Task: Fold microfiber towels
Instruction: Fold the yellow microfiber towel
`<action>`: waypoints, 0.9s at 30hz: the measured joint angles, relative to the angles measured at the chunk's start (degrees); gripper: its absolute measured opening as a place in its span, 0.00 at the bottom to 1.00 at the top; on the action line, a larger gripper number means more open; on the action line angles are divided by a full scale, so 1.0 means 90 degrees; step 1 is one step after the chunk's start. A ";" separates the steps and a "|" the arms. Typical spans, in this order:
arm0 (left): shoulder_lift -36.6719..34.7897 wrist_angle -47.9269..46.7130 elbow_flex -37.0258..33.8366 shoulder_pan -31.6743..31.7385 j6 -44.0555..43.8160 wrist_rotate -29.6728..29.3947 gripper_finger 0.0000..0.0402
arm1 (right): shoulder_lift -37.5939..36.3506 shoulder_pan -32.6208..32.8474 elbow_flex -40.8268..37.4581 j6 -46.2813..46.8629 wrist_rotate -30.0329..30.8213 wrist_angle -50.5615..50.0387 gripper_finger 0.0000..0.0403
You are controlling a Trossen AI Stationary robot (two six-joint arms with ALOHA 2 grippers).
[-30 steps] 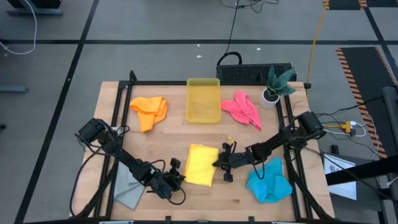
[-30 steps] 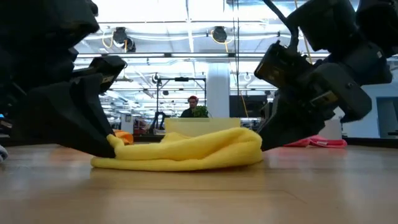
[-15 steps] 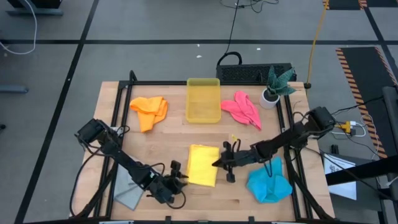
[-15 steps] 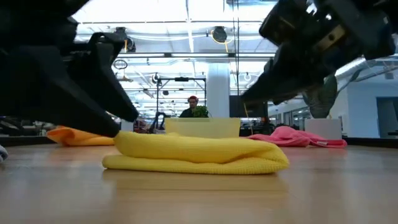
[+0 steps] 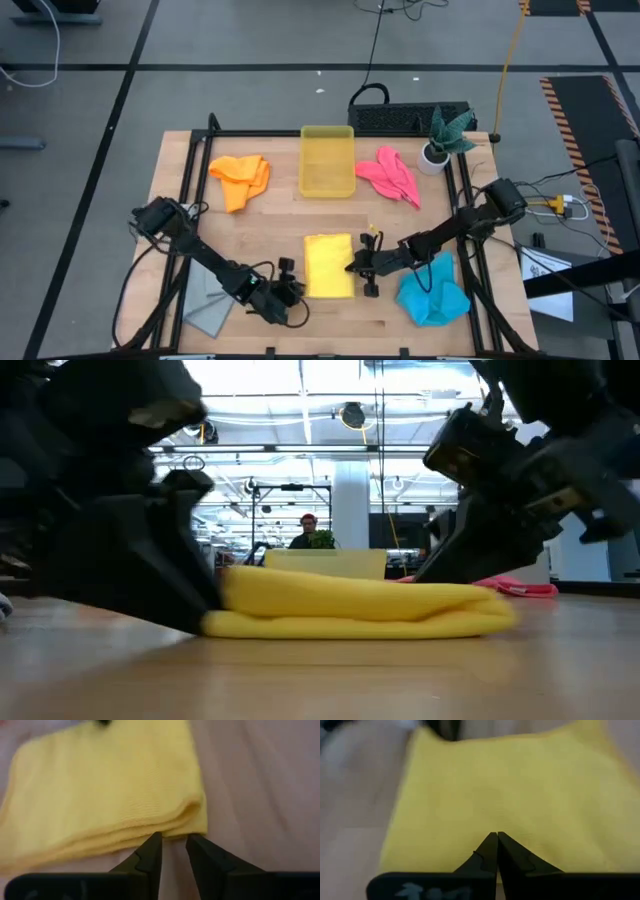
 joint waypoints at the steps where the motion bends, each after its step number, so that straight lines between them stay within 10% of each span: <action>1: 0.0095 0.0229 0.0003 -0.0001 0.0055 0.0000 0.23 | -0.0122 0.0004 -0.0003 -0.0027 0.0191 -0.0230 0.01; 11: -0.0401 -0.0216 0.0432 -0.0289 0.0466 -0.0484 0.15 | -0.1386 0.0693 0.0002 -0.0476 0.0862 -0.1064 0.01; 18: -0.0532 -0.0226 0.0522 0.0039 0.0600 -0.0899 0.09 | -0.0243 0.1315 0.0090 -0.1599 0.0689 0.1027 0.04; 27: -0.0467 -0.0343 0.0518 0.1344 0.0367 -0.0334 0.02 | 0.0835 0.1321 0.1216 -0.2256 0.0652 0.0398 0.28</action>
